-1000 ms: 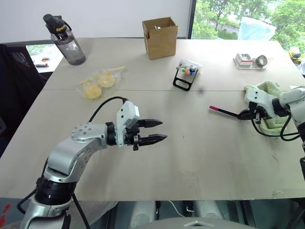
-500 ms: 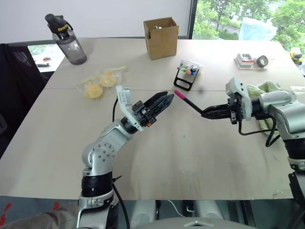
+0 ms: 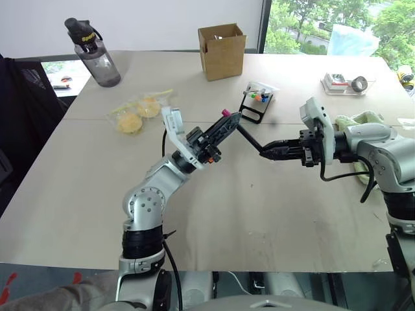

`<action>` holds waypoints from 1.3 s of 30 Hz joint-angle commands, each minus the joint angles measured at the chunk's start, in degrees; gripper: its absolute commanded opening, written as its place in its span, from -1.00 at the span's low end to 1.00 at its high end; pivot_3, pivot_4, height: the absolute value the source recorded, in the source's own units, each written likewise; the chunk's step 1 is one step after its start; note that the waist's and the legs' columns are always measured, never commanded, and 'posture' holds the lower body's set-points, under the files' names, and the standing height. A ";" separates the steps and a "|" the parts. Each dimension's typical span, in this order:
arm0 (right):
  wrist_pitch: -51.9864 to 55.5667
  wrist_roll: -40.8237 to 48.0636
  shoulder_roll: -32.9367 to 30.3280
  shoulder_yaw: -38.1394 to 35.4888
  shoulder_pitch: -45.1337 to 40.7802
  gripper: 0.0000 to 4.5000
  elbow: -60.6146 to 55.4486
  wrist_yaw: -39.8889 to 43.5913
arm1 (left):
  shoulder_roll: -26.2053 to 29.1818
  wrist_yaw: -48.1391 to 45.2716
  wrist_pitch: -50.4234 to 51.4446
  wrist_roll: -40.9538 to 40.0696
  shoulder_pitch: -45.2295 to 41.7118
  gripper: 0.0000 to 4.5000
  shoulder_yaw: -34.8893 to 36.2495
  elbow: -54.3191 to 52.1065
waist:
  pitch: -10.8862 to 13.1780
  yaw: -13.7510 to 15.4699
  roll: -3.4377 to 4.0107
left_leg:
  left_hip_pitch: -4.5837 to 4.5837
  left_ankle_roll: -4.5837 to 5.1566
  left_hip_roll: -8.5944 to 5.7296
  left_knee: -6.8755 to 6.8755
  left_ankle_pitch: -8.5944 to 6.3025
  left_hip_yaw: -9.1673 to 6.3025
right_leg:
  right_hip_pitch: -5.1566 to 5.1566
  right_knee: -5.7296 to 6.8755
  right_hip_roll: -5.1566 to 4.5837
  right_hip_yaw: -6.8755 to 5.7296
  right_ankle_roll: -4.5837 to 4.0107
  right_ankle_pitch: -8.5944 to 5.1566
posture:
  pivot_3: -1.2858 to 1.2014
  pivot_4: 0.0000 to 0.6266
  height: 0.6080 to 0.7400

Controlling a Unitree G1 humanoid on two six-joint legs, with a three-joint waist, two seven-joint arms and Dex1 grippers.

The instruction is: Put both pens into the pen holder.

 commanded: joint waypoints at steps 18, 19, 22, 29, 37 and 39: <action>27.78 2.80 4.96 10.46 -17.44 0.25 -4.09 -15.27 | 14.80 -15.66 -6.87 20.23 -7.78 -1.00 -14.05 3.37 | 0.01 0.00 0.01 | -0.06 0.03 0.02 -0.04 -0.02 -0.01 | -0.06 -0.06 0.03 -0.01 -0.01 0.00 | 0.03 -0.52 0.93; 28.27 2.97 5.14 10.56 -17.48 0.03 -4.26 -15.65 | 14.71 -15.75 -6.94 20.38 -7.80 -1.00 -14.04 3.39 | 0.01 -0.01 0.01 | -0.06 0.05 0.02 -0.04 -0.03 -0.01 | -0.06 -0.06 0.03 -0.01 -0.01 0.00 | 0.03 -0.52 0.93; 29.74 3.52 6.04 10.41 -17.56 -0.53 -4.48 -17.07 | 13.92 -15.45 -6.98 20.39 -7.62 -1.00 -13.59 3.12 | 0.01 0.00 0.01 | -0.08 0.12 0.01 -0.04 -0.07 -0.01 | -0.06 -0.06 0.01 -0.02 -0.01 0.00 | 0.03 -0.52 0.93; 30.81 4.17 7.18 9.90 -18.31 -0.98 -3.71 -18.85 | 12.10 -13.83 -6.78 20.11 -7.09 -1.00 -12.30 2.81 | 0.01 -0.13 0.01 | -0.07 0.13 0.02 -0.05 -0.07 -0.02 | -0.07 -0.04 0.02 -0.02 -0.01 0.00 | 0.03 -0.52 0.93; 28.10 4.12 6.14 10.89 -18.66 -1.00 -3.93 -18.18 | 10.43 -10.81 -7.45 19.55 -7.45 -0.15 -8.83 4.19 | 0.01 -0.08 0.01 | -0.08 0.17 0.02 -0.05 -0.10 -0.03 | -0.07 -0.05 0.01 -0.03 0.00 0.00 | 0.03 -0.52 0.93; 26.39 3.80 5.89 10.61 -18.27 -1.00 -3.85 -18.28 | 10.37 -9.68 -7.14 18.75 -7.46 0.27 -7.04 4.15 | 0.01 -0.10 0.01 | -0.08 0.18 0.02 -0.05 -0.10 -0.03 | -0.07 -0.05 0.00 -0.02 0.00 0.00 | 0.03 -0.52 0.93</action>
